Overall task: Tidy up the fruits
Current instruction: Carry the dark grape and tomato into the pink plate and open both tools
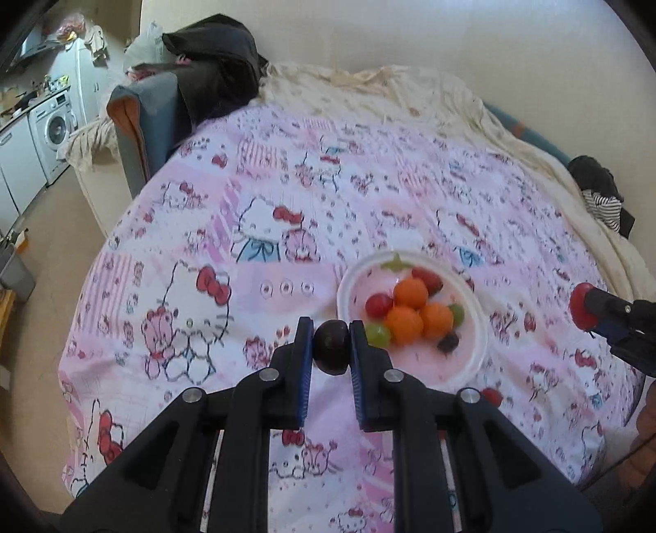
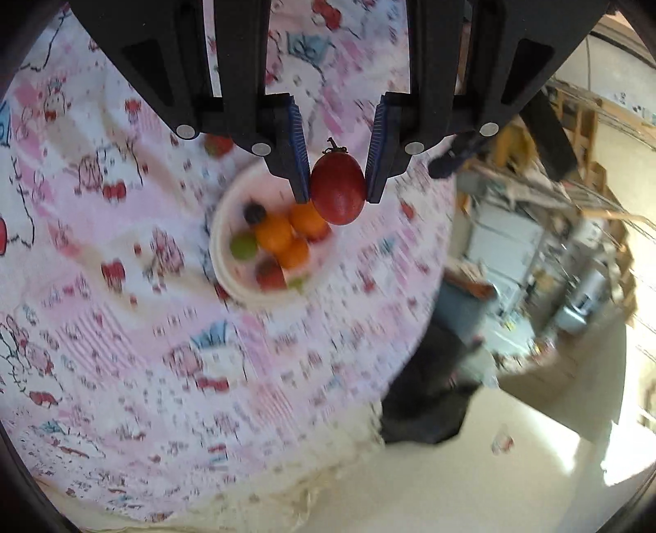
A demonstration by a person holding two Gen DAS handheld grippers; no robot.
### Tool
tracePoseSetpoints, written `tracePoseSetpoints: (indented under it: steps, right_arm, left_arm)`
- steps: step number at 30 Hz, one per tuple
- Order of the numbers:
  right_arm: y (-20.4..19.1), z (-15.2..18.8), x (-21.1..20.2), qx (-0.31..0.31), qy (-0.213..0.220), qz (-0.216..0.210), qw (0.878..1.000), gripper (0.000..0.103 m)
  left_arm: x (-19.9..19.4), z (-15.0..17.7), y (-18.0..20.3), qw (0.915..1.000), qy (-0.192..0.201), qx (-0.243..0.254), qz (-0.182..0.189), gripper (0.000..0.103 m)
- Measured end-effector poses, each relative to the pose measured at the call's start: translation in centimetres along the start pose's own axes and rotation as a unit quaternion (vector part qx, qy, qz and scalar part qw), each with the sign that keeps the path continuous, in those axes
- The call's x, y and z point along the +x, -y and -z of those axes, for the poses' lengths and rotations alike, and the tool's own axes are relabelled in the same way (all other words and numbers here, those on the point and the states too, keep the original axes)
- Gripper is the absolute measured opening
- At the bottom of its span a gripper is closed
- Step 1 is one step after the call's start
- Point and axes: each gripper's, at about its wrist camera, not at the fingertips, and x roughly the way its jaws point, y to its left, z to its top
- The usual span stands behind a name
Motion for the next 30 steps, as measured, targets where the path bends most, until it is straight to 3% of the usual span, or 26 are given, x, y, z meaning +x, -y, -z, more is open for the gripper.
tracePoseSetpoints:
  steps: [11, 15, 18, 30]
  right_arm:
    - [2.4, -3.5, 4.0, 0.004, -0.012, 0.017, 1.0, 0.029]
    - [2.5, -4.9, 6.0, -0.008, -0.024, 0.023, 0.999, 0.029]
    - [3.2, -5.7, 8.0, -0.013, -0.04, 0.034, 0.999, 0.029]
    - [6.7, -6.8, 14.2, 0.002, -0.091, 0.08, 0.993, 0.029]
  left_arm:
    - [4.3, -3.8, 2.4, 0.9976, -0.02, 0.063, 0.018, 0.014]
    - [7.3, -4.8, 3.1, 0.9952, -0.051, 0.071, 0.045, 0.014]
    - [9.3, -5.1, 3.7, 0.9937, -0.06, 0.084, 0.044, 0.014]
    - [16.0, -5.5, 4.6, 0.9895, -0.105, 0.081, 0.059, 0.014]
